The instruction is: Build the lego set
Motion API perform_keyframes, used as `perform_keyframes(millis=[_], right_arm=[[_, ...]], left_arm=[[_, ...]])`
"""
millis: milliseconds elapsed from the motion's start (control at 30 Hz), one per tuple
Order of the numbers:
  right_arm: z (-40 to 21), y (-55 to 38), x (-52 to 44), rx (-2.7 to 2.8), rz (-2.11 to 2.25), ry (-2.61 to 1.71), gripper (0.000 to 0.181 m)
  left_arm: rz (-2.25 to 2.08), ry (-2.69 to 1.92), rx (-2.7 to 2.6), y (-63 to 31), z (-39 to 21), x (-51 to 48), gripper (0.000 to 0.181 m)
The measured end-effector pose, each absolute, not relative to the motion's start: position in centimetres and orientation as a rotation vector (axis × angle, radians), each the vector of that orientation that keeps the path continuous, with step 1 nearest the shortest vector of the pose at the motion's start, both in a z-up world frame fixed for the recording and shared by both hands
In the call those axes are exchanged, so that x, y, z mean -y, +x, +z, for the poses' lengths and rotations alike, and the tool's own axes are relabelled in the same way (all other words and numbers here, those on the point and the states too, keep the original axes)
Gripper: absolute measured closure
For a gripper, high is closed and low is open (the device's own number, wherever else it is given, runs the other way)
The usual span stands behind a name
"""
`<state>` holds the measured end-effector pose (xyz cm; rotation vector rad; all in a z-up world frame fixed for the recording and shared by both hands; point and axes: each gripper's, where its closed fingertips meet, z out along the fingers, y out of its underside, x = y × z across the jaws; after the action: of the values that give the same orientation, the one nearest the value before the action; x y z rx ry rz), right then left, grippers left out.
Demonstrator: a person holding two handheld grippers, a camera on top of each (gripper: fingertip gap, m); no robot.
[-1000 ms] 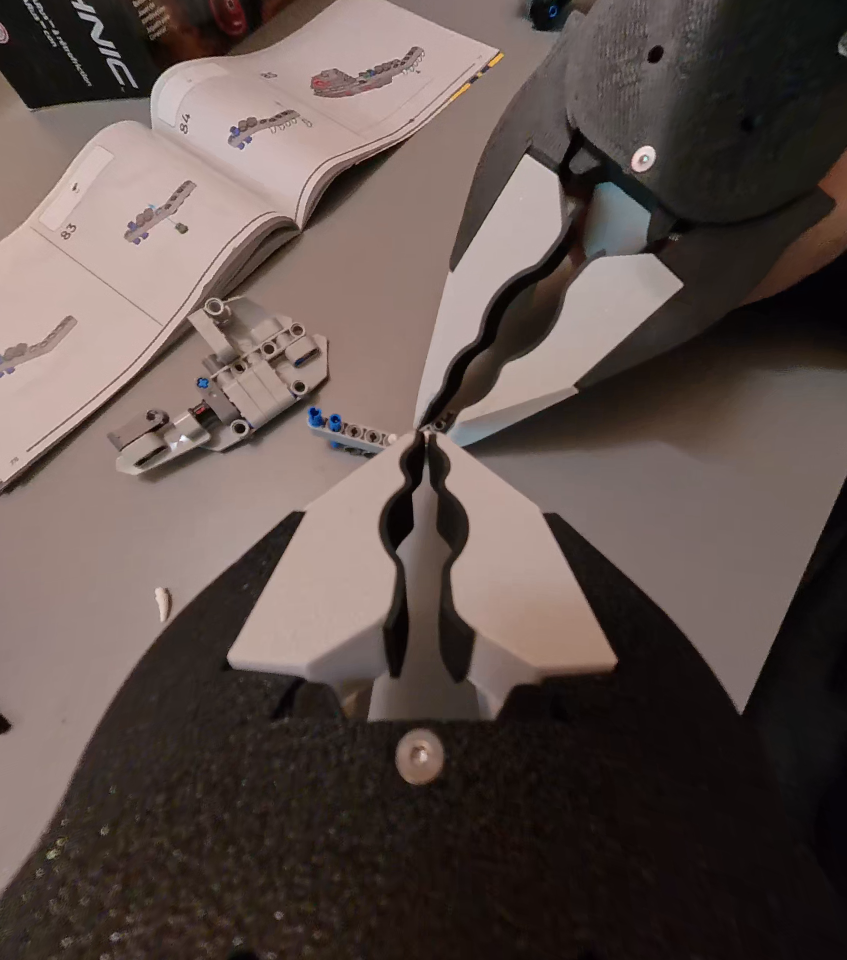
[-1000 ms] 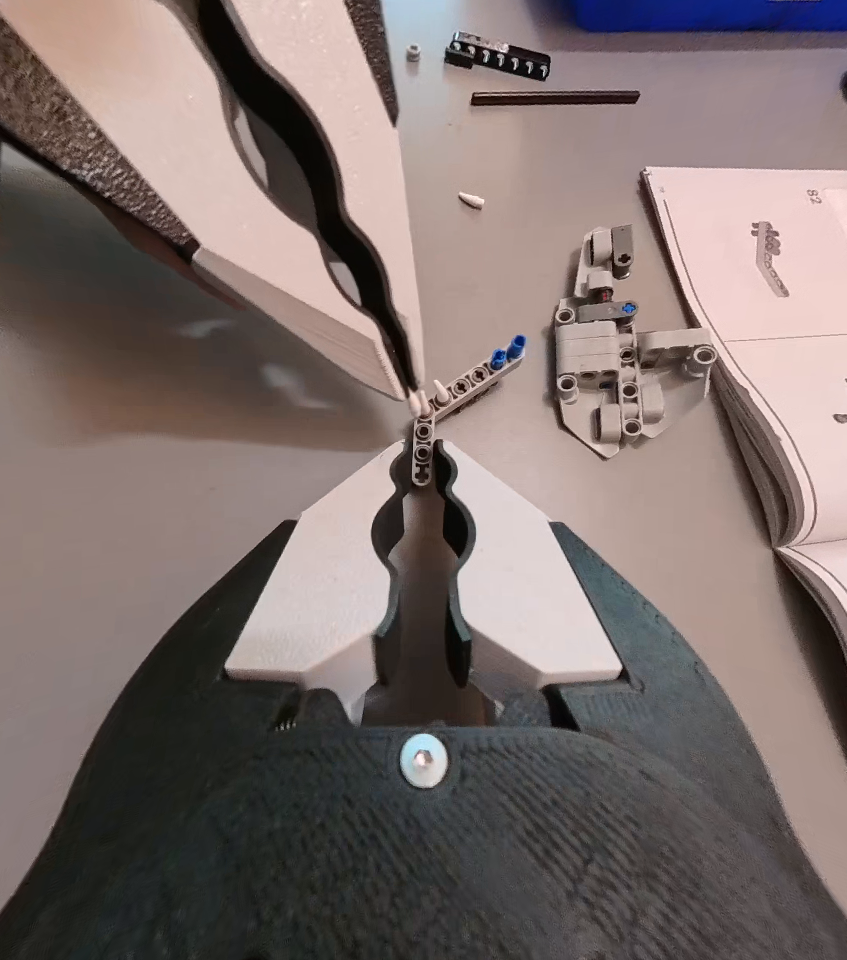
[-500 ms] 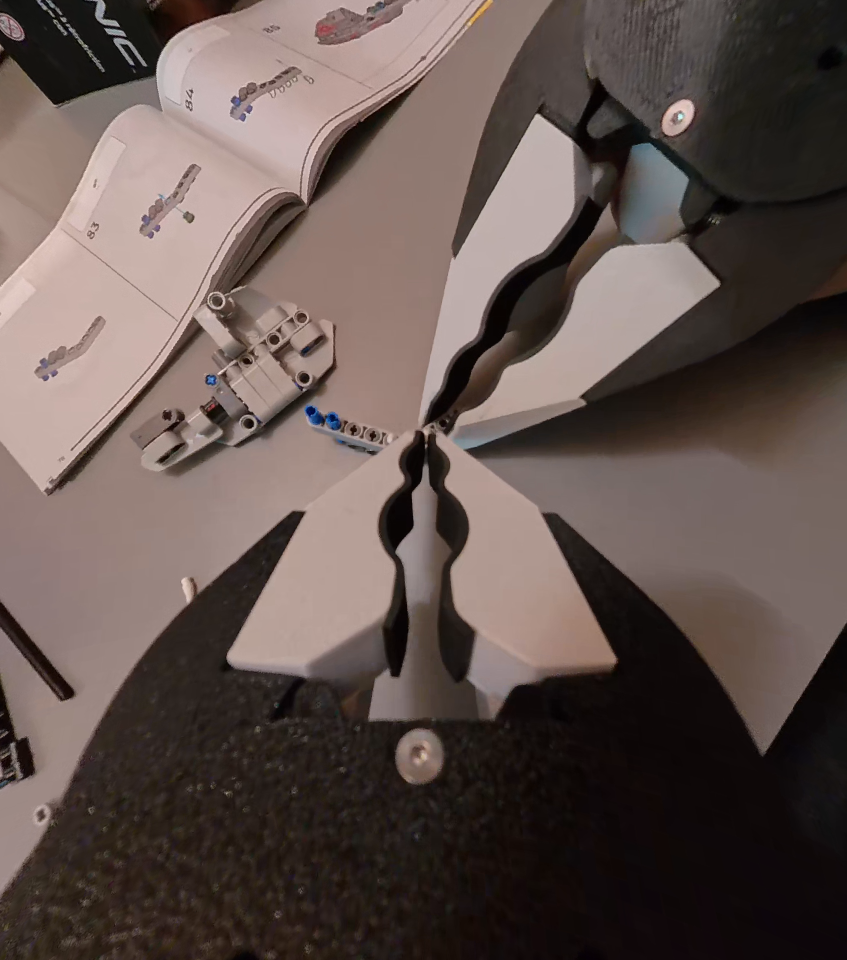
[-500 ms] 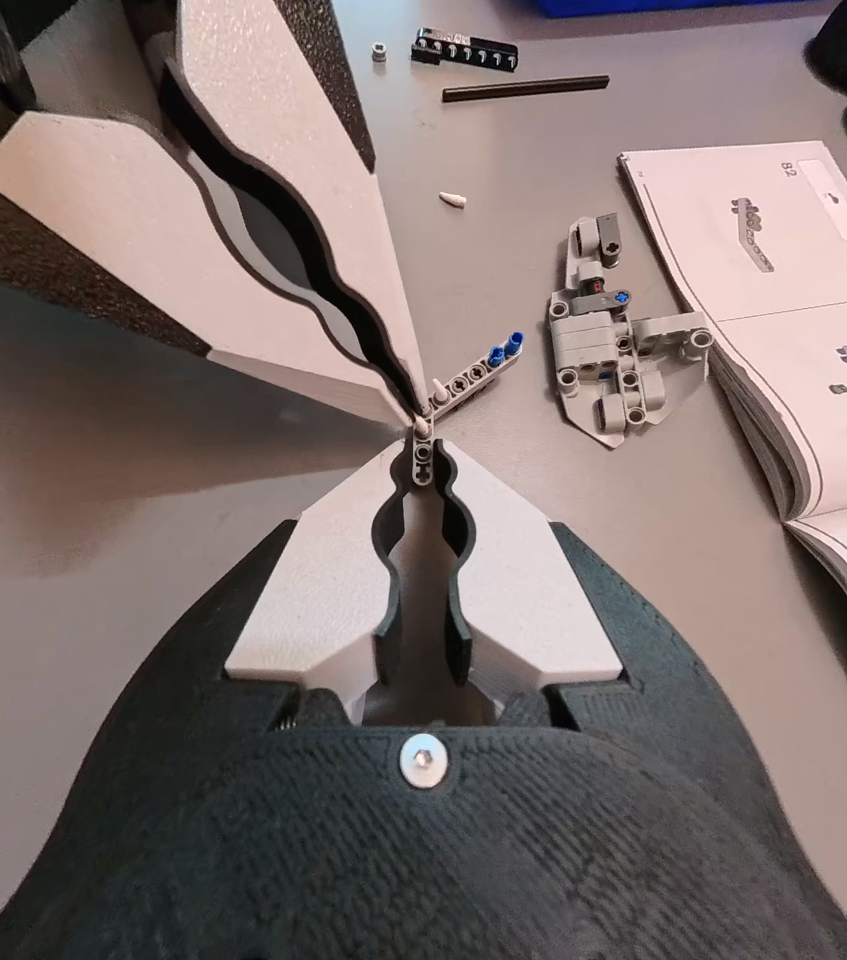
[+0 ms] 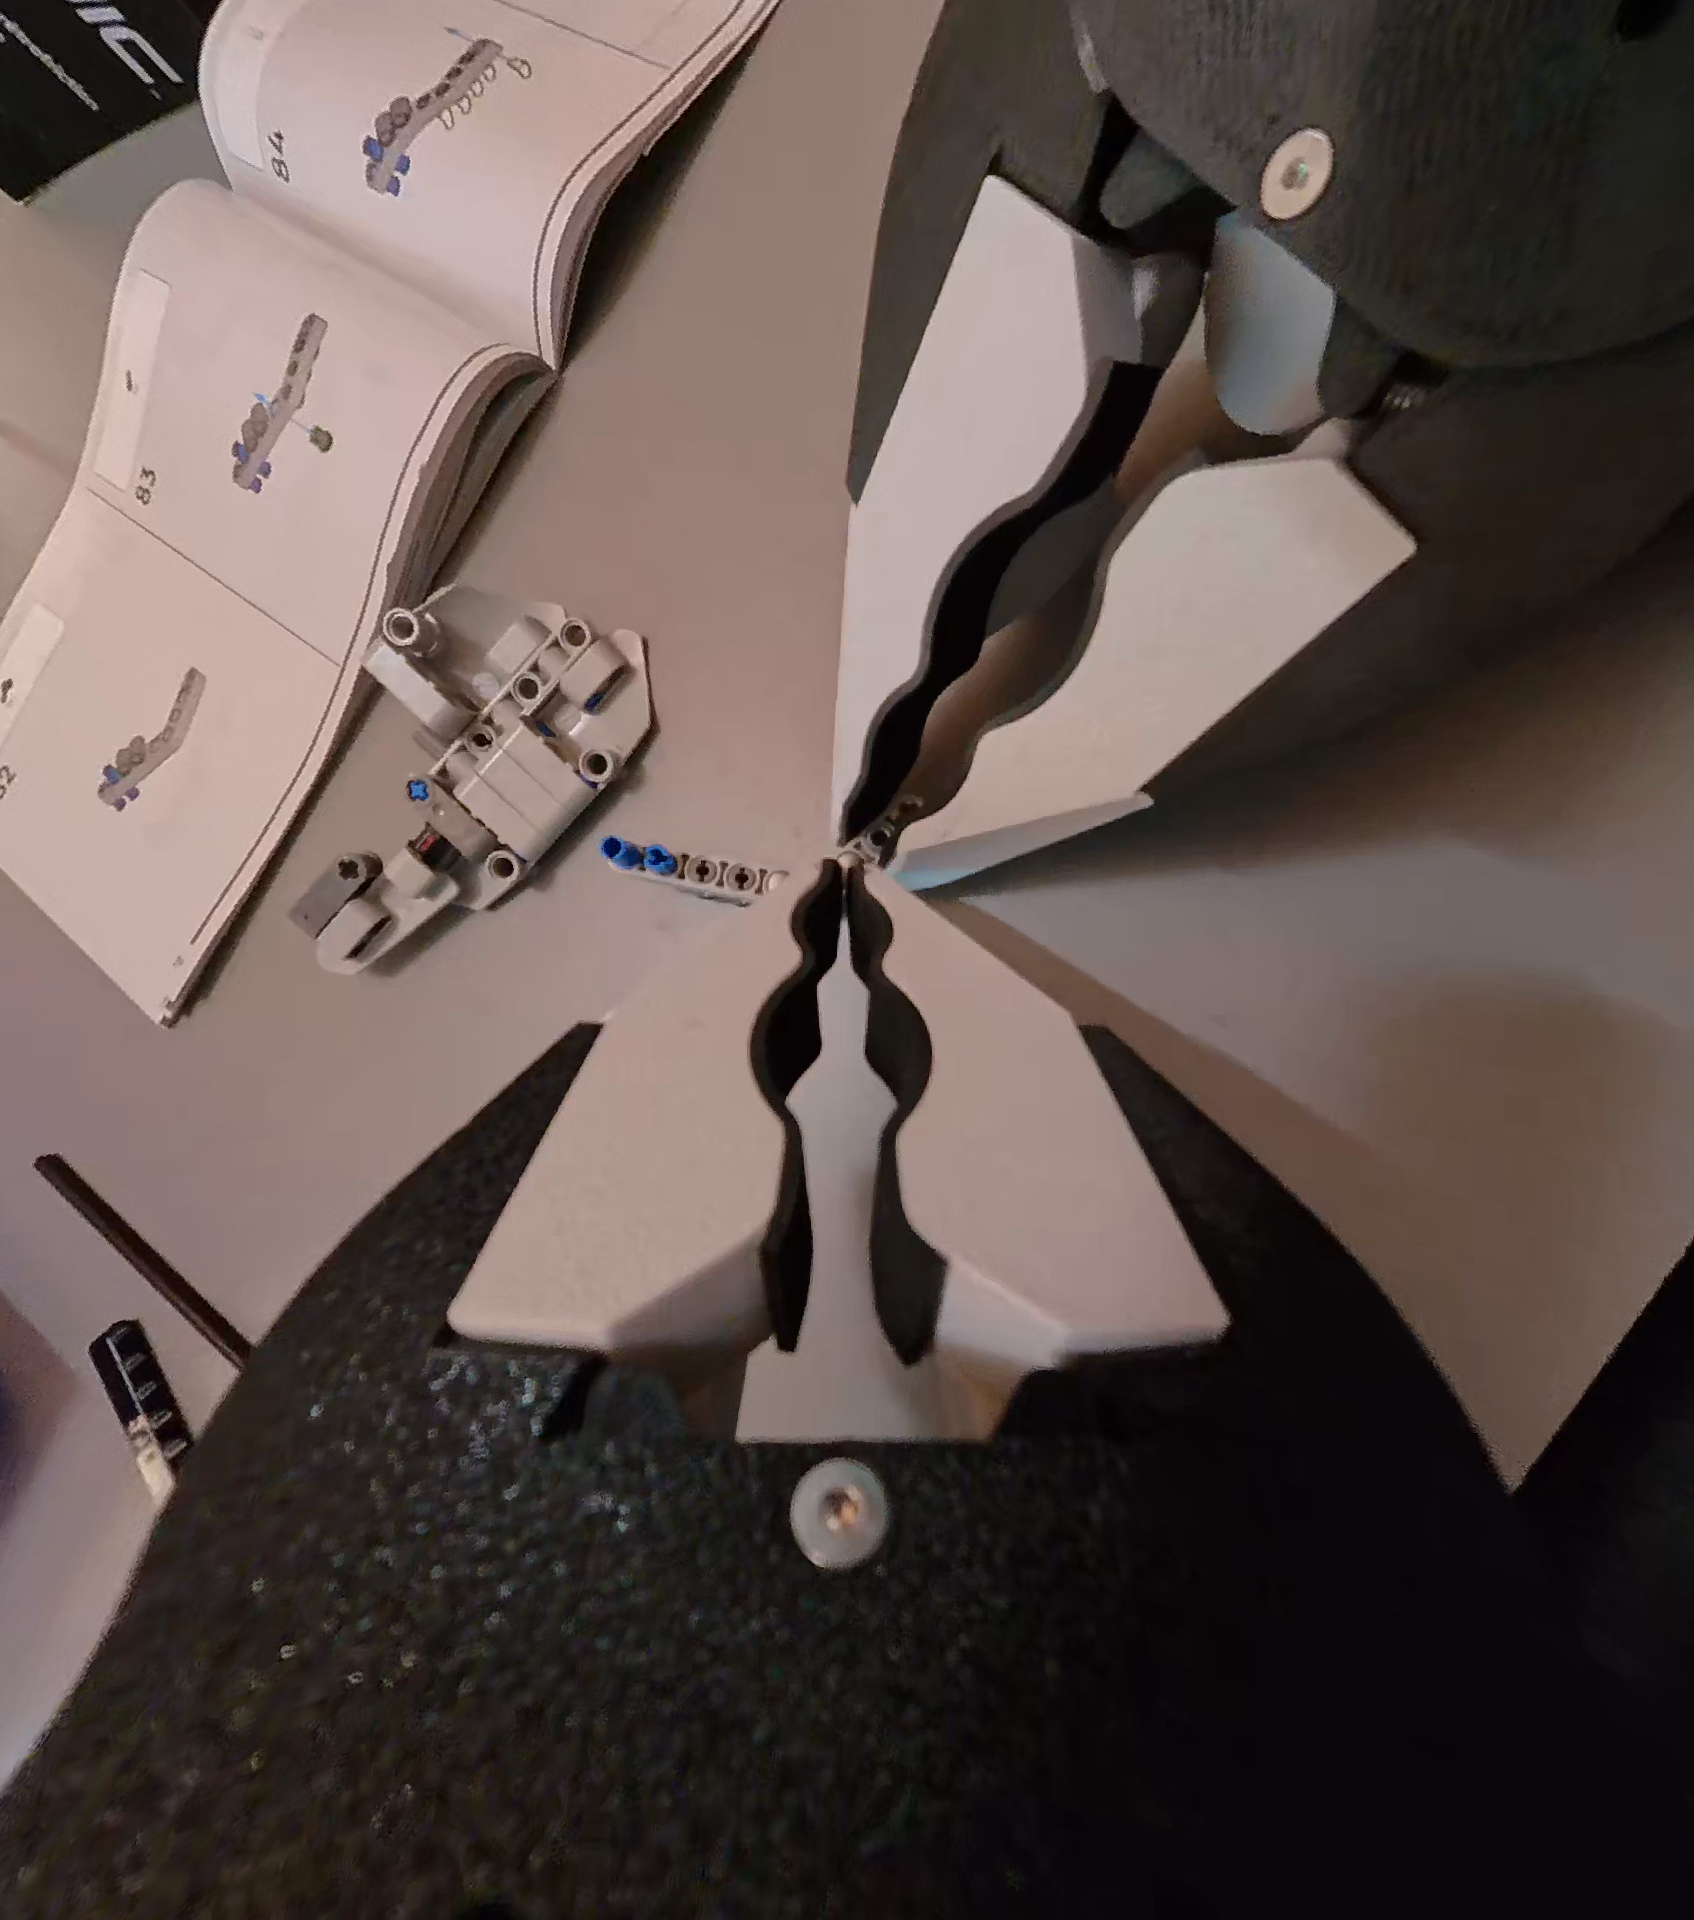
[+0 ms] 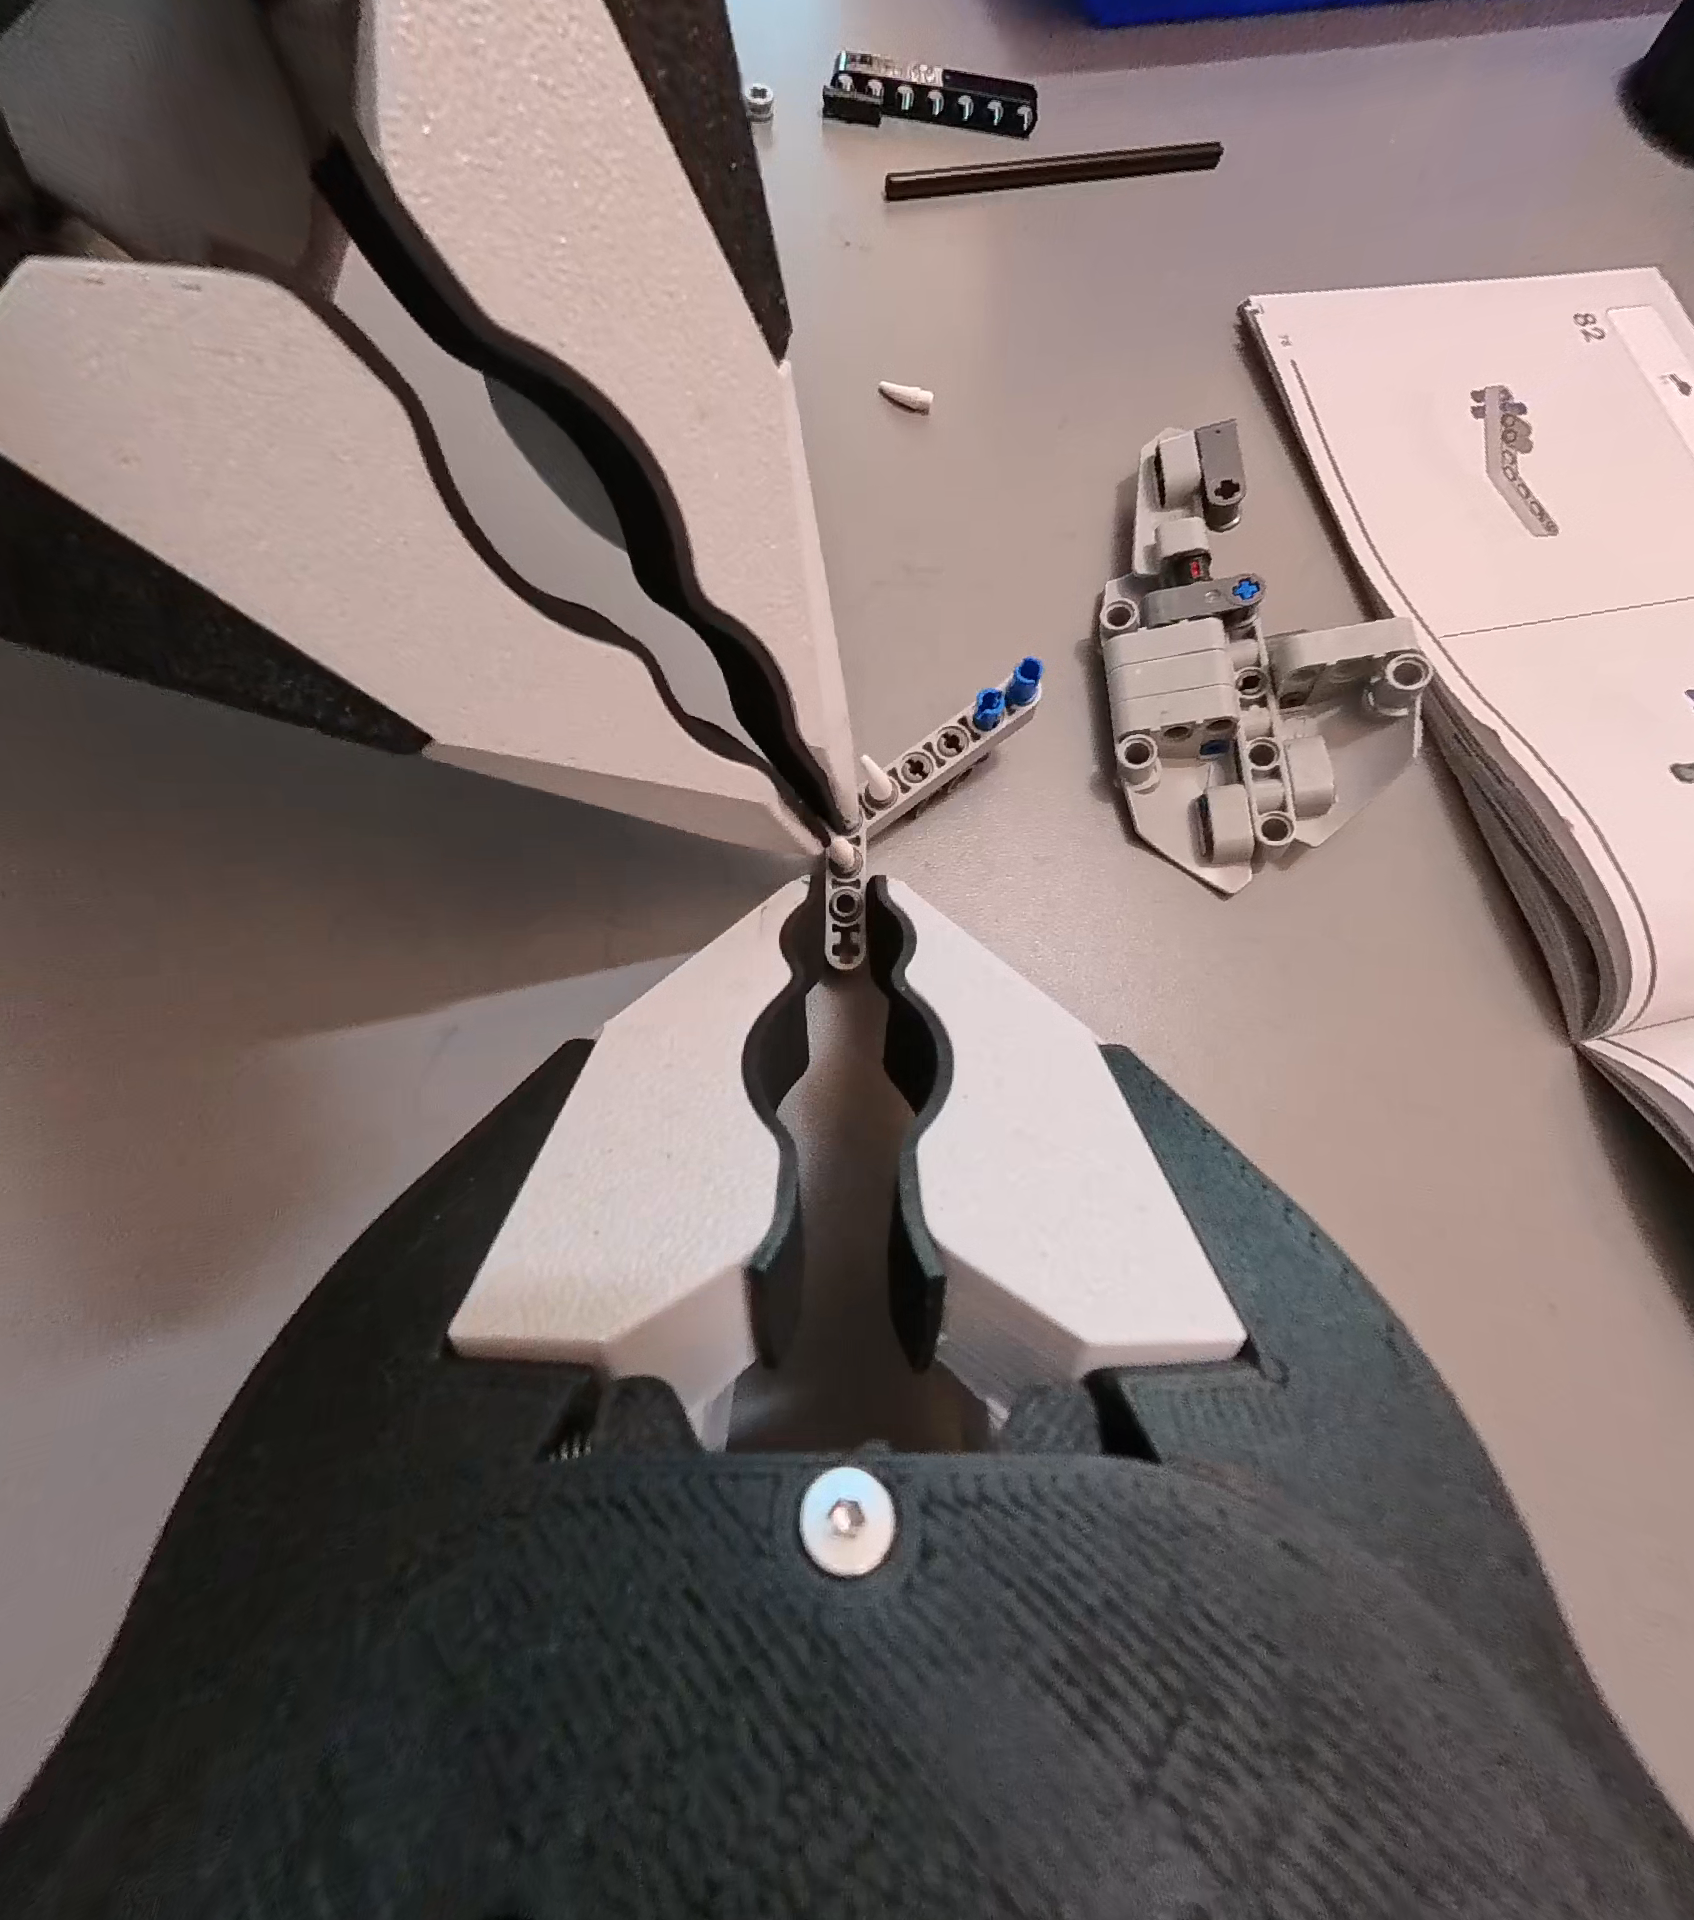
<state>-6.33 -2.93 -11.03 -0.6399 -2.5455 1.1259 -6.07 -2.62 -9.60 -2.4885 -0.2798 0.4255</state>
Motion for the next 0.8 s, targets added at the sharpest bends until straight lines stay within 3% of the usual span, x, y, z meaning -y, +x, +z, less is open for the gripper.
perform_keyframes(millis=[33, 800], right_arm=[[-11.03, -6.33, 2.94, 2.545, 1.125, -0.640, 0.175], [-11.07, -6.43, 2.88, 2.551, 1.133, -0.660, 0.174]], left_arm=[[0.436, -2.492, 0.273, -6.07, -9.60, 2.61, 0.181], [0.425, -2.490, 0.306, -6.16, -9.83, 2.42, 0.181]])
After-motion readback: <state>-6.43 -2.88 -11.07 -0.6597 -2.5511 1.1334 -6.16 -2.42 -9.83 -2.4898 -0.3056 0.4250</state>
